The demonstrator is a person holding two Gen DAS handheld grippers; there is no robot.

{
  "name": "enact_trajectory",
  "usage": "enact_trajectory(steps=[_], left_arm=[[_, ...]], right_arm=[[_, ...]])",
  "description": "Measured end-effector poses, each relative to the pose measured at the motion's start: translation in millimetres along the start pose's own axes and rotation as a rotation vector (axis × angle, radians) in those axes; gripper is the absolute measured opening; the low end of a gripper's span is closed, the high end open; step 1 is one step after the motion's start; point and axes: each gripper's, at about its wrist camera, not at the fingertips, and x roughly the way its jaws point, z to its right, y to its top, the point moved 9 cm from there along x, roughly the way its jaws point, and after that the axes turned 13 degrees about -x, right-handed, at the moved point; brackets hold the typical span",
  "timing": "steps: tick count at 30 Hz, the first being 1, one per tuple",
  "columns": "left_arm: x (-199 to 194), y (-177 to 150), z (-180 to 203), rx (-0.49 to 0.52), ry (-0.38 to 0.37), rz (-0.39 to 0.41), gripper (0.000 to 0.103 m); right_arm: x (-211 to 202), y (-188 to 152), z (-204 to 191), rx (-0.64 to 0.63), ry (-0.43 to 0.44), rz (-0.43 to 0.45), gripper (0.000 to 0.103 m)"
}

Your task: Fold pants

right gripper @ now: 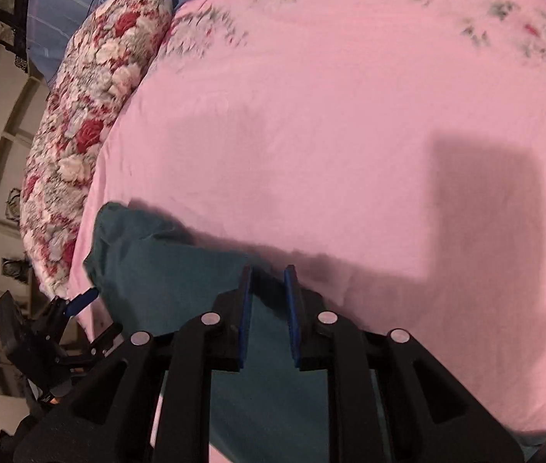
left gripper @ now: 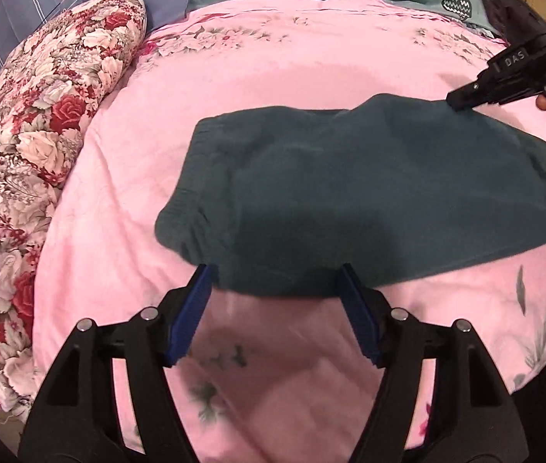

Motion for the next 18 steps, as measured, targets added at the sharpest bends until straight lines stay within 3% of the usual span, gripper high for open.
enact_trajectory(steps=[4,7,9,14,18], left_arm=[[-29.7,13.9,17.0,0.037,-0.040,0.081,0.069],[-26.8,36.4,43.5,0.053,-0.073,0.109,0.071],[-12.7,48.4,65.6,0.063,-0.098,0.093,0.071],[34.3,59.2,96.6,0.087,-0.080,0.024,0.071],[45.8,47.0,101.4,0.104,-0.074,-0.011,0.071]], right_arm=[[-5.1,-18.8,-16.5,0.016,0.142,-0.059,0.029],[-17.3,-7.9,-12.2,0.011,0.127,-0.029,0.033],[-25.7,1.8,-2.7,0.046,0.123,0.002,0.046],[-12.0,1.1,11.2,0.084,0.116,-0.052,0.046],[2.6,-13.4,-3.8,0.083,0.196,-0.132,0.046]])
